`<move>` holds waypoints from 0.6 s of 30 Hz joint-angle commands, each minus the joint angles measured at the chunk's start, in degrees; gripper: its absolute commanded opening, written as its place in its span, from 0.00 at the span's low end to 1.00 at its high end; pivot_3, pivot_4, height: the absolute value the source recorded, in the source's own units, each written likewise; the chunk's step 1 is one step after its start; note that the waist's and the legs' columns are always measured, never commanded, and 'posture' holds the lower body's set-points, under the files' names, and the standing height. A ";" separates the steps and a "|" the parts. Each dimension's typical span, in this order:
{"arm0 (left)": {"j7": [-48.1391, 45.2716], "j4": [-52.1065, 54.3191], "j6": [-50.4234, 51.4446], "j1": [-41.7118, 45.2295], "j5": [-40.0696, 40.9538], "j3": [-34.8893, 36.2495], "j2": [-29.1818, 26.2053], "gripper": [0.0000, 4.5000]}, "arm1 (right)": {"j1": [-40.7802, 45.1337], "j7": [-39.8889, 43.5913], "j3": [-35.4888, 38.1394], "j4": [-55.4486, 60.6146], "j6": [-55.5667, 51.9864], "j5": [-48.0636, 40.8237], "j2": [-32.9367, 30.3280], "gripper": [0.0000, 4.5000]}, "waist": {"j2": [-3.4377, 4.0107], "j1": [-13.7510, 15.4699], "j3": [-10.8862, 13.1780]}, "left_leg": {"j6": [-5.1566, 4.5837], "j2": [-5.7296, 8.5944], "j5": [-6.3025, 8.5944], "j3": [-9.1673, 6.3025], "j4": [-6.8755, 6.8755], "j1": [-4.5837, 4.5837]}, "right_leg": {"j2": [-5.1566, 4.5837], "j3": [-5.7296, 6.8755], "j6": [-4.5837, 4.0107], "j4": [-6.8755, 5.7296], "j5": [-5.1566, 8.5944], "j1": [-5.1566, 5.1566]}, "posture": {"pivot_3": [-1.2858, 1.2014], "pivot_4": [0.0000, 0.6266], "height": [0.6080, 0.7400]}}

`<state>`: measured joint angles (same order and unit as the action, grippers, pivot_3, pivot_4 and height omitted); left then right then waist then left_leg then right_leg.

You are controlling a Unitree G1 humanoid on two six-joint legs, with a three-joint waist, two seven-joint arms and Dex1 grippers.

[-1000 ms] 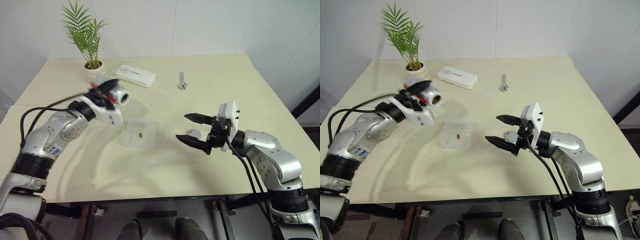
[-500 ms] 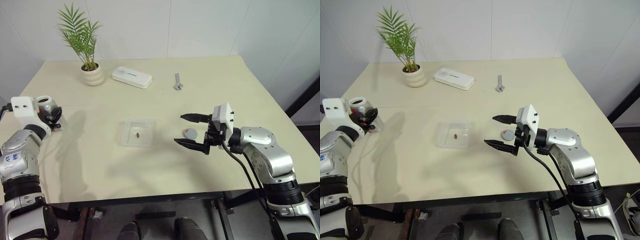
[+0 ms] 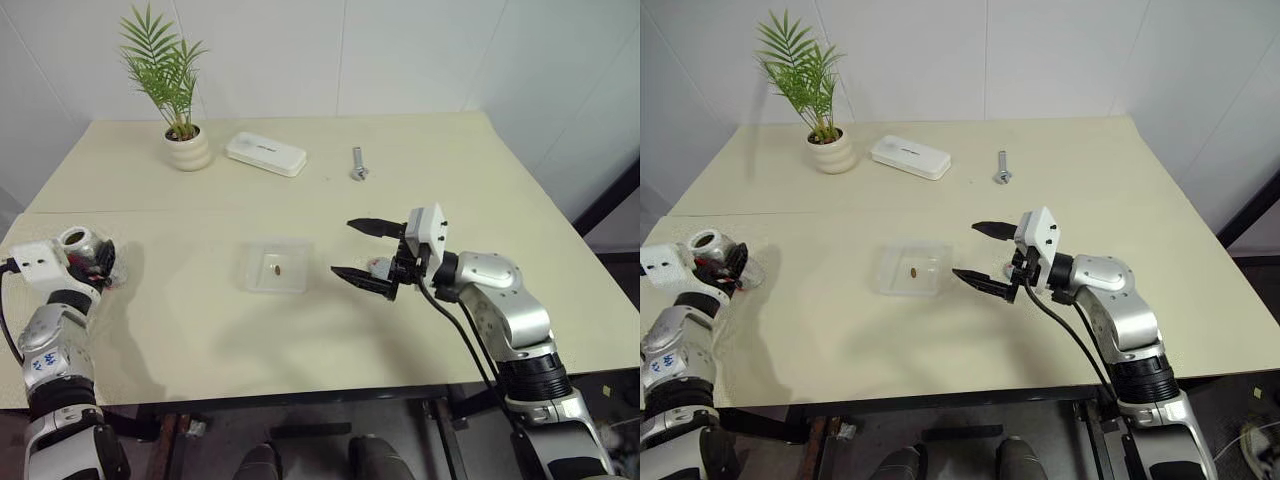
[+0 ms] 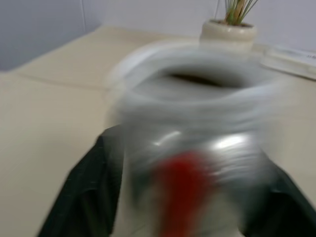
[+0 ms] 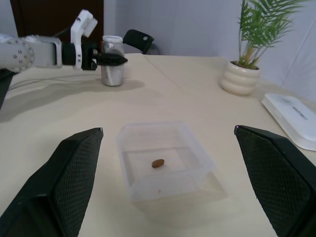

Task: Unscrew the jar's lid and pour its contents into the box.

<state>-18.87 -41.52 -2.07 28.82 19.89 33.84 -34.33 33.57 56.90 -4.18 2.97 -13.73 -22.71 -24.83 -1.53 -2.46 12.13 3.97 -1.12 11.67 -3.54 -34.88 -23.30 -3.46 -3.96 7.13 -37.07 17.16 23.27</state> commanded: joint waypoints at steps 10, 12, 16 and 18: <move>2.11 9.03 -0.29 -7.53 1.05 0.60 -0.34 0.98 | 1.22 0.06 0.88 4.43 -2.41 -3.25 0.24 1.00 | 0.00 0.09 0.00 | 0.00 -0.02 0.01 0.00 0.11 0.01 | 0.00 0.00 -0.01 0.07 0.00 0.00 | 0.52 0.24 1.00; 2.60 11.96 0.81 -9.82 1.37 0.71 -0.02 0.98 | 1.00 -0.30 1.07 4.90 -2.94 -3.85 0.60 1.00 | 0.00 0.20 -0.01 | 0.00 -0.02 0.01 0.00 0.13 0.01 | -0.01 0.00 -0.02 0.09 0.00 0.00 | 0.52 0.24 1.00; 3.13 18.34 0.72 -15.13 1.45 1.30 0.33 0.98 | -0.23 -0.38 0.92 6.42 -3.70 -4.54 0.65 1.00 | -0.01 0.20 -0.01 | 0.01 -0.02 0.01 0.02 0.22 0.02 | -0.03 -0.01 -0.04 0.17 0.00 0.00 | 0.52 0.24 1.00; 3.14 21.41 1.44 -17.65 1.87 1.67 0.41 0.98 | -0.72 -0.44 1.02 6.94 -3.99 -4.80 0.52 1.00 | -0.01 0.40 -0.01 | 0.01 -0.03 0.01 0.02 0.29 0.02 | -0.03 0.00 -0.07 0.21 0.02 0.01 | 0.52 0.24 1.00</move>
<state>-16.00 -24.37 -0.71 12.70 21.01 33.84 -33.62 33.07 56.69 -4.15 7.41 -17.64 -26.04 -24.22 -1.54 -2.05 12.12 3.98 -1.15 11.68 -3.51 -34.58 -23.28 -3.50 -3.96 7.05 -36.85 17.18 23.29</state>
